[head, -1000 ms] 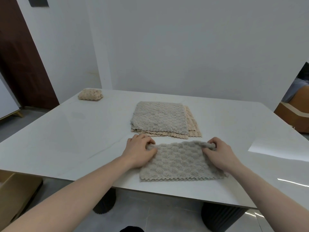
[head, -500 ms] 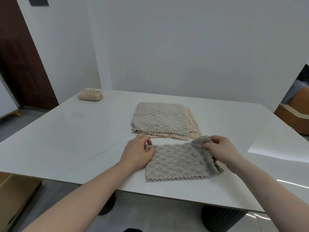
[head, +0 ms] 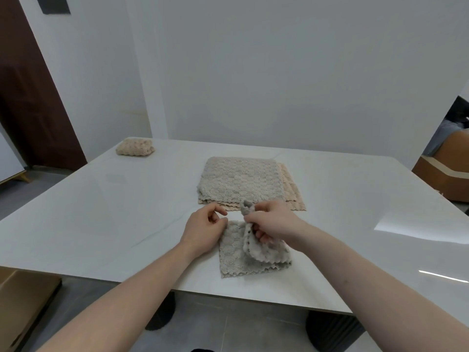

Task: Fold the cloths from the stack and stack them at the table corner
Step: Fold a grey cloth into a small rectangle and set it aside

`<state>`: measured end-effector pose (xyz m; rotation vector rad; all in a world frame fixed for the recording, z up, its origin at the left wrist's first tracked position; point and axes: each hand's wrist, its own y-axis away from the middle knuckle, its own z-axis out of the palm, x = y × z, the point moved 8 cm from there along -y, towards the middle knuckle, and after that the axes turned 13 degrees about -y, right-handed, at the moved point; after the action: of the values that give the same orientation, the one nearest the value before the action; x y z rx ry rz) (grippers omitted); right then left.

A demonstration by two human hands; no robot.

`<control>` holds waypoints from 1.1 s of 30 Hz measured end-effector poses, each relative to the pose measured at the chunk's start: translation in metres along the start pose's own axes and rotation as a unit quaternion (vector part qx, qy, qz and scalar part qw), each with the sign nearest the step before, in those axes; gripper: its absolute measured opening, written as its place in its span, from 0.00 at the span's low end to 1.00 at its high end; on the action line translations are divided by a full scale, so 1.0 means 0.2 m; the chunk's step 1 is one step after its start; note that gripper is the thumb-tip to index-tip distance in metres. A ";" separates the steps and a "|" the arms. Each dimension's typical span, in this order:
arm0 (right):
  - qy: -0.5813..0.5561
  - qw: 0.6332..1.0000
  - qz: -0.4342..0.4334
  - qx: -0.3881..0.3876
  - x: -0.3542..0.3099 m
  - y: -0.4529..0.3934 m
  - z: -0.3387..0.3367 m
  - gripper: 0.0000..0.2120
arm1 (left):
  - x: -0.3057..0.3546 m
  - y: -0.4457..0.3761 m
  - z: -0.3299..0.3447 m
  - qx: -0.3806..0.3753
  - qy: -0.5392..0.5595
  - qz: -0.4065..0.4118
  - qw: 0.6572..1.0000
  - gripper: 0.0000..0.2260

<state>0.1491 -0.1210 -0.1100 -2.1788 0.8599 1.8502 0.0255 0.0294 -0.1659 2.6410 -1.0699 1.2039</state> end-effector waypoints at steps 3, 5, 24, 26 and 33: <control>-0.013 1.000 0.009 -0.019 0.03 -0.01 0.09 0.12 | -0.01 0.00 -0.01 0.009 0.036 -0.007 0.999 0.05; -0.018 0.999 0.017 -0.029 0.06 -0.01 0.14 0.13 | 0.01 0.00 -0.03 0.012 0.063 -0.002 0.998 0.05; 0.204 0.959 -0.197 -0.018 0.21 0.16 0.04 0.06 | -0.03 0.00 -0.01 0.014 0.002 -0.034 0.999 0.07; 0.218 0.955 -0.202 -0.012 0.22 0.15 0.05 0.06 | -0.03 0.01 -0.02 0.017 -0.010 -0.036 0.999 0.06; 0.244 0.942 -0.232 -0.014 0.22 0.14 0.07 0.06 | -0.01 0.01 -0.01 0.011 -0.021 -0.030 0.999 0.03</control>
<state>0.1263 -0.1531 -0.1484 -2.6146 0.3233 1.1295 0.0212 0.0296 -0.1669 2.7069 -0.9800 1.1599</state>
